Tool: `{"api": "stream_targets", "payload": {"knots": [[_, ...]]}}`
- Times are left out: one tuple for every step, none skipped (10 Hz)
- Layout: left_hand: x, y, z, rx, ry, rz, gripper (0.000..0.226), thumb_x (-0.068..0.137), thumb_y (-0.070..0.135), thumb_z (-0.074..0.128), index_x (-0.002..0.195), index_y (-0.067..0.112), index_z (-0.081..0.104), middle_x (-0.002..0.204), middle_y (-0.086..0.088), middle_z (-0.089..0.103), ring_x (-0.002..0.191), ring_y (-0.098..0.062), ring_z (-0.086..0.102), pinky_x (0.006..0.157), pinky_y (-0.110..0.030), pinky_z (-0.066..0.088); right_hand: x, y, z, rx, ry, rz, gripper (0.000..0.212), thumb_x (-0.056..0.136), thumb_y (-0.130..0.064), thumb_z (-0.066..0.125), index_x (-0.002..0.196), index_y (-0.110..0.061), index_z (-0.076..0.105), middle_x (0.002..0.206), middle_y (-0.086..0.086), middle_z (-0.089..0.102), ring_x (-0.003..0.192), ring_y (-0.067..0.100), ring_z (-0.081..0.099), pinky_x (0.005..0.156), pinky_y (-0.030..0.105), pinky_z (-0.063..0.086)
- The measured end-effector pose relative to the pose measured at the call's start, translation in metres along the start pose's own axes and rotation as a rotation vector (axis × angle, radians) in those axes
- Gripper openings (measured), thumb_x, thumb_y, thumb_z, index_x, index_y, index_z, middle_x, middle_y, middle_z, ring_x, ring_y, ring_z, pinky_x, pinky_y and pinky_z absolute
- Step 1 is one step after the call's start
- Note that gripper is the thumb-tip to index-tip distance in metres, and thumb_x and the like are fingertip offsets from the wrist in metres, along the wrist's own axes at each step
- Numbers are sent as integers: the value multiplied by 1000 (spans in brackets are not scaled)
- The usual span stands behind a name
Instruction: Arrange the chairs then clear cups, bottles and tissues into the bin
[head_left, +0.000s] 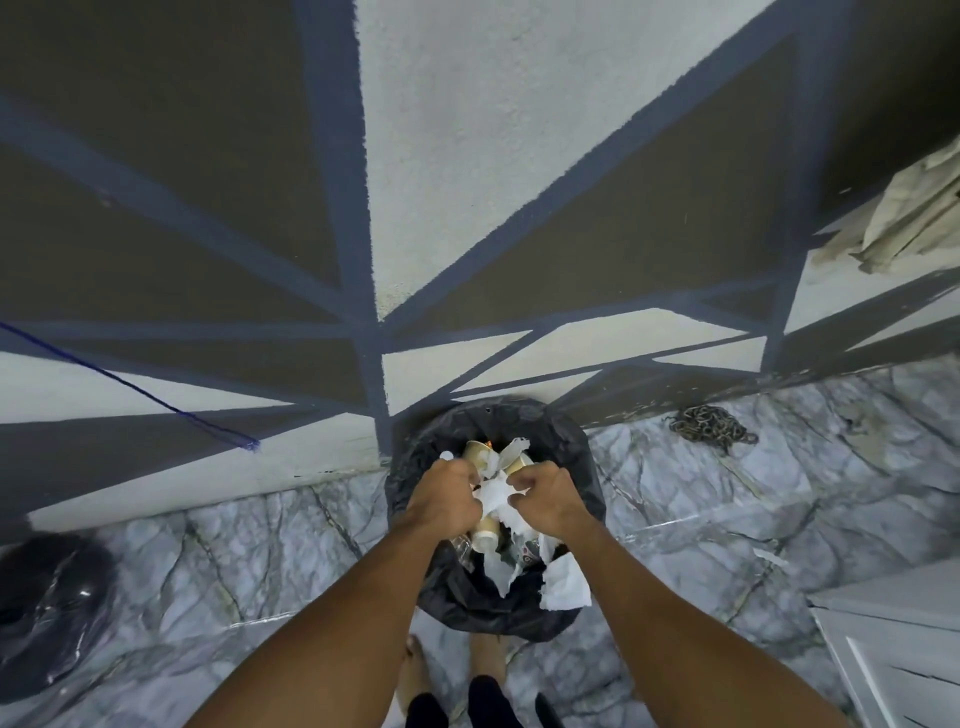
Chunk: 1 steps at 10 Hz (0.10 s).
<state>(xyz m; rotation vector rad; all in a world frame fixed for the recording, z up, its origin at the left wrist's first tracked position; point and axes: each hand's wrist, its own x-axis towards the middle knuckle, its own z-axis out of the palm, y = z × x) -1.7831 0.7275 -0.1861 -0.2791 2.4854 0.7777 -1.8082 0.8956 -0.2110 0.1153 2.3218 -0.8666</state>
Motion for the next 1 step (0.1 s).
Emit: {"api": "stream_targets", "payload": {"knots": [[-8,-2,-5,7,7,8,35,76,11,66,110,17,70,113,-6,61,102,-26,60,82,-32,52,-6,-8,2,-6,20,-36,31,80,-13,69,110,-20,74,111,-3,72,98,11,67,94,26,53]]}}
